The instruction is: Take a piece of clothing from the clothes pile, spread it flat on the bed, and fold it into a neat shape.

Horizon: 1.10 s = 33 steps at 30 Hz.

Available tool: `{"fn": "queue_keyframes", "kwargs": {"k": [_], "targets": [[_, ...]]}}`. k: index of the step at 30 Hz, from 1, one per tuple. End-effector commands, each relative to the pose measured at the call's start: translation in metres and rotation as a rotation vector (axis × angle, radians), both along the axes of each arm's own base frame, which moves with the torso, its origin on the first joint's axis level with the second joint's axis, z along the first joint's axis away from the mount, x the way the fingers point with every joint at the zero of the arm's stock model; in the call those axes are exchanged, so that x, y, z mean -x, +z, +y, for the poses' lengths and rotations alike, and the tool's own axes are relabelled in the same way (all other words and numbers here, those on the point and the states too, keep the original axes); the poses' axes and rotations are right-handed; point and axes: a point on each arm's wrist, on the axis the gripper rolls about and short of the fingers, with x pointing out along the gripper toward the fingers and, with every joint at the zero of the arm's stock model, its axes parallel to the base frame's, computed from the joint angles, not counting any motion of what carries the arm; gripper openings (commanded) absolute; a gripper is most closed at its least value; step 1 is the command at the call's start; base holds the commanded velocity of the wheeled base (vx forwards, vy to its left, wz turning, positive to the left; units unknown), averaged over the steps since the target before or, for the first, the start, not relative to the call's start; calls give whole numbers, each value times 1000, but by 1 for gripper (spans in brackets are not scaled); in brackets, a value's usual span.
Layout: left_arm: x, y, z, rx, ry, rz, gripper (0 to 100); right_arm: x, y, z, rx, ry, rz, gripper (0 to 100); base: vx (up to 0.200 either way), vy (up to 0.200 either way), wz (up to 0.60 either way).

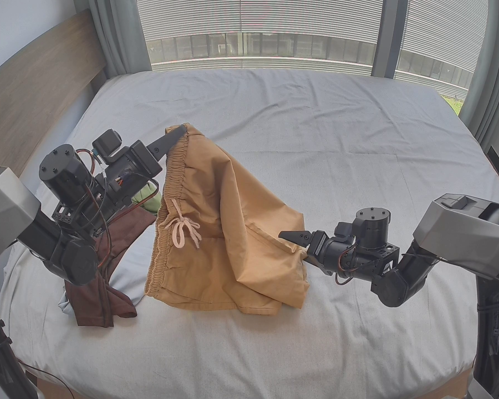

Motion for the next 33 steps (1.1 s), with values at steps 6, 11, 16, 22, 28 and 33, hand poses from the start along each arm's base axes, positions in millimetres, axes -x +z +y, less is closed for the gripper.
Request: {"fn": "queue_keyframes", "kwargs": {"k": [6,11,16,22,28,33], "targets": [[0,-1,0,-1,-1,3,0,-4,-7,1,-6,0,-19,0,0,0,0],[0,0,0,1,-1,1,0,-4,-9,-2,-3,-7,-16,0,0,0,0],[4,3,1,8,-8,3,0,4,-10,-6,3,-9,-13,0,0,0,0],[30,11,1,55,-66,62,0,26,23,-29,-13,-32,-128,0,0,0,0],[48,-7,7,28,-83,157,0,46,42,-63,9,-78,-229,0,0,0,0],[47,-26,15,-7,-58,212,0,42,46,-75,-3,-98,-263,0,0,0,0]]}}
